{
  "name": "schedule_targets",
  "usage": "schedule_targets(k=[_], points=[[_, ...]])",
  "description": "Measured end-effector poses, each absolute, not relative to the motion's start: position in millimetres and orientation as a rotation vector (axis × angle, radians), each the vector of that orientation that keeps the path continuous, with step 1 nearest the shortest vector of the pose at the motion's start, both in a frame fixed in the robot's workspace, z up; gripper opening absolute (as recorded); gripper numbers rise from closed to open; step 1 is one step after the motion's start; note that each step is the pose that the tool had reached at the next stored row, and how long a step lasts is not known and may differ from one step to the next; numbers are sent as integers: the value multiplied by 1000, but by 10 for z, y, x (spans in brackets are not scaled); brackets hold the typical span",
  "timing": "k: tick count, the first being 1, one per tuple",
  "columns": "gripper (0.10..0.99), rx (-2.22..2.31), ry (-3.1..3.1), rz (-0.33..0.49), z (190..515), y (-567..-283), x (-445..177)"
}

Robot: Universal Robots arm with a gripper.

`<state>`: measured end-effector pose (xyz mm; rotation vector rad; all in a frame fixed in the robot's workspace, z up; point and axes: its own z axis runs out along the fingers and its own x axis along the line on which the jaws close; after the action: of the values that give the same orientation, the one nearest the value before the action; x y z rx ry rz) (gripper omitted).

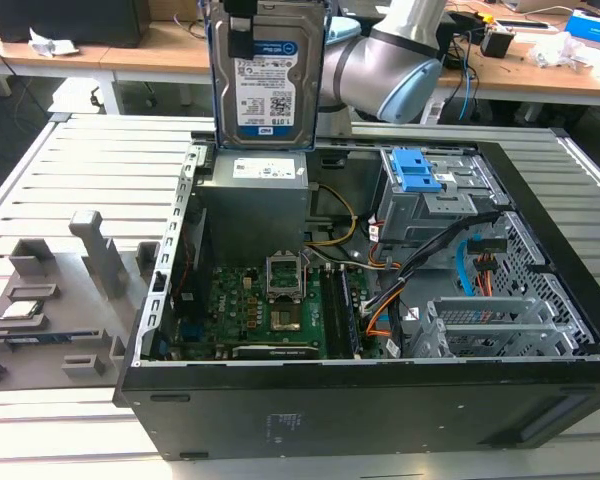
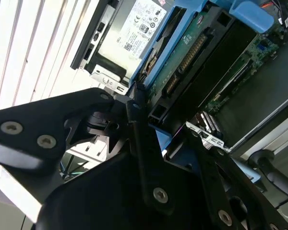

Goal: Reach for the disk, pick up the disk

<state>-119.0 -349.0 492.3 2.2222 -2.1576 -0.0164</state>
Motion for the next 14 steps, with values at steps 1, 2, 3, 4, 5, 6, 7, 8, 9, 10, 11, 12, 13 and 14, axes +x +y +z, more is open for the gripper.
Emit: schedule_targets(k=[1,2,3,4,5,6,7,8,9,10,11,12,13,14], points=[[369,2222,-2158,-16,4923,-3489,-1156],[369,2222,-2158,-16,4923,-3488,-1121],[369,2222,-2158,-16,4923,-3487,-1083],[369,2222,-2158,-16,4923,-3486,-1051],[369,2222,-2158,-16,4923,-3484,-1004],[369,2222,-2158,-16,4922,-3483,-969],[369,2222,-2158,-16,4923,-3481,-918],[369,2222,-2158,-16,4923,-3479,-883],[369,2222,-2158,-16,4923,-3478,-847],[369,2222,-2158,-16,4923,-3474,-743],[369,2222,-2158,-16,4923,-3473,-692],[369,2222,-2158,-16,4923,-3471,-645],[369,2222,-2158,-16,4923,-3470,-613],[369,2222,-2158,-16,4923,-3469,-576]])
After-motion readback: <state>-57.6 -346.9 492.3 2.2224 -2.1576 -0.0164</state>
